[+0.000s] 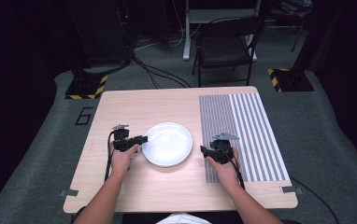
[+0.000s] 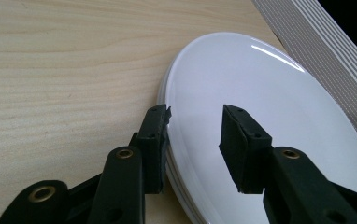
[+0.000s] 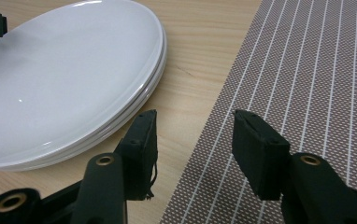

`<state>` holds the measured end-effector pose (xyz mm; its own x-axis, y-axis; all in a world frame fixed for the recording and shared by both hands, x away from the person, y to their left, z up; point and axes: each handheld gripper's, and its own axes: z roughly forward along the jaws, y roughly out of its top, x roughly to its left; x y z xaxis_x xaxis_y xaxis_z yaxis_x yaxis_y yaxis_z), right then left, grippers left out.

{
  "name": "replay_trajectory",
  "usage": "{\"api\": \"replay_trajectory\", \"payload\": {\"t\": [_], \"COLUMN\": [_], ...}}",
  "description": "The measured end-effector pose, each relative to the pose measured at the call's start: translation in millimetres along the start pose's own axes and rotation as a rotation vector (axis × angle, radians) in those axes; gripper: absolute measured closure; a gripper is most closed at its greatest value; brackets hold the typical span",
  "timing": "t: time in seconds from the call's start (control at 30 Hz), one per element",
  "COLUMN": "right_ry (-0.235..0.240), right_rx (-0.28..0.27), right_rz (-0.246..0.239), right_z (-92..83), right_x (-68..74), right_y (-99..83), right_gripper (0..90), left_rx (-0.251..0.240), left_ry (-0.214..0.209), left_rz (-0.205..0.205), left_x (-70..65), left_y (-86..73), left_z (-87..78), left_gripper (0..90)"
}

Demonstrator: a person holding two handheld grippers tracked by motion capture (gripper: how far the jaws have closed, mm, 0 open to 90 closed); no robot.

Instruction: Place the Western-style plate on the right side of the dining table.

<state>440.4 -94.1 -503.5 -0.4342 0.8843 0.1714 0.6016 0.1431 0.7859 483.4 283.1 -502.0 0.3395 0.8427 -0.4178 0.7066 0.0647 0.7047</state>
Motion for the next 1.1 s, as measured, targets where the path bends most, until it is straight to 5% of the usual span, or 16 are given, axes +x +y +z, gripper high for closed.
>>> {"api": "replay_trajectory", "payload": {"t": [0.13,0.2,0.43,1.1], "right_ry": [0.004,0.006,0.019,0.066], "right_rx": [-0.002,-0.002,-0.015,0.015], "right_rz": [0.006,0.006,0.011,0.068], "right_z": [0.3,0.6,4.5,33.3], "right_x": [0.6,2.6,9.1,22.6], "right_y": [0.6,1.4,7.4,19.6], "right_gripper": [49.8,49.6,49.2,48.1], "left_rx": [-0.007,-0.002,-0.005,0.017], "left_ry": [-0.008,-0.057,0.002,-0.013], "left_rz": [-0.009,-0.029,0.035,-0.005], "left_x": [-1.7,-3.1,-10.0,-3.5], "left_y": [0.6,0.2,-0.5,-2.4], "left_z": [-2.9,-3.2,-3.4,-3.8], "left_gripper": [61.9,64.5,62.7,62.9]}}
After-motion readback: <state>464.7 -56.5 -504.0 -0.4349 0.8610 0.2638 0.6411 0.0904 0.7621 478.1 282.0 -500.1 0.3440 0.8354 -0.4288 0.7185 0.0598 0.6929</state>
